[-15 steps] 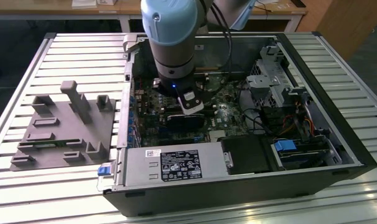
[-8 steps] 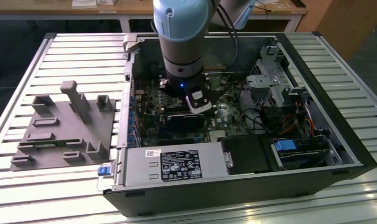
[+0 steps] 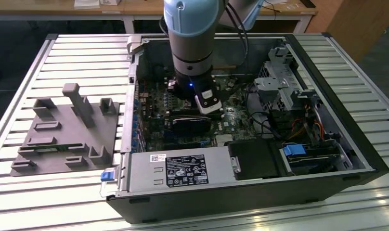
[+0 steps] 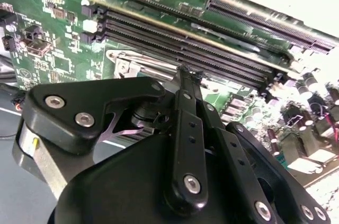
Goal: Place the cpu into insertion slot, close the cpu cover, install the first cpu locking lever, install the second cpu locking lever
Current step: 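Install the second cpu locking lever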
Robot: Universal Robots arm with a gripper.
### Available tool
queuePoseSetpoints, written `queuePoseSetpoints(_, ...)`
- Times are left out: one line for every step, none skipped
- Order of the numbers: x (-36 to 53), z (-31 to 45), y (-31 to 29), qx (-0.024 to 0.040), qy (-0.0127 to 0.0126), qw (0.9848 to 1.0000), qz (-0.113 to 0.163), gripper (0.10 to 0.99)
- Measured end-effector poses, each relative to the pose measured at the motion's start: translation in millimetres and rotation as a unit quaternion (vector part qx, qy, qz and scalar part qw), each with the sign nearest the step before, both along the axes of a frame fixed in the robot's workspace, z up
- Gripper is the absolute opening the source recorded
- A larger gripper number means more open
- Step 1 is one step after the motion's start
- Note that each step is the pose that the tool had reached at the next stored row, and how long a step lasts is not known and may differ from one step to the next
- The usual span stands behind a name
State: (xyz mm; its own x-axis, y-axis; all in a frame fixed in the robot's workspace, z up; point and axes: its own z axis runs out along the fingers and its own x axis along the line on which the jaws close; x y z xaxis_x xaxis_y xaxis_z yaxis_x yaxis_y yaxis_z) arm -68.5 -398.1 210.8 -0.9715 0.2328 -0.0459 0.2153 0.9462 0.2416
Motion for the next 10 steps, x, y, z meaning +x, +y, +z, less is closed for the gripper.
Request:
queuePoseSetpoints(0.4, 0.0, 2.1, -0.0022, 0.0, 1.0, 0.0, 0.102)
queuePoseSetpoints(0.7, 0.0, 4.2, -0.0044, 0.0, 1.0, 0.0, 0.102)
queuePoseSetpoints(1.0, 0.0, 6.4, -0.0069, 0.0, 1.0, 0.0, 0.102)
queuePoseSetpoints(1.4, 0.0, 8.8, -0.0099, 0.0, 1.0, 0.0, 0.102)
queuePoseSetpoints(1.7, 0.0, 10.7, -0.0131, 0.0, 0.9999, 0.0, 0.102)
queuePoseSetpoints(2.3, 0.0, 12.4, -0.0163, 0.0, 0.9999, 0.0, 0.102)
queuePoseSetpoints(2.9, 0.0, 14.0, -0.0196, 0.0, 0.9998, 0.0, 0.102)
queuePoseSetpoints(3.6, 0.0, 15.4, -0.023, 0.0, 0.9997, 0.0, 0.102)
queuePoseSetpoints(4.6, 0.0, 16.8, -0.0267, 0.0, 0.9996, 0.0, 0.102)
queuePoseSetpoints(5.6, 0.0, 17.8, -0.0296, 0.0, 0.9996, 0.0, 0.102)
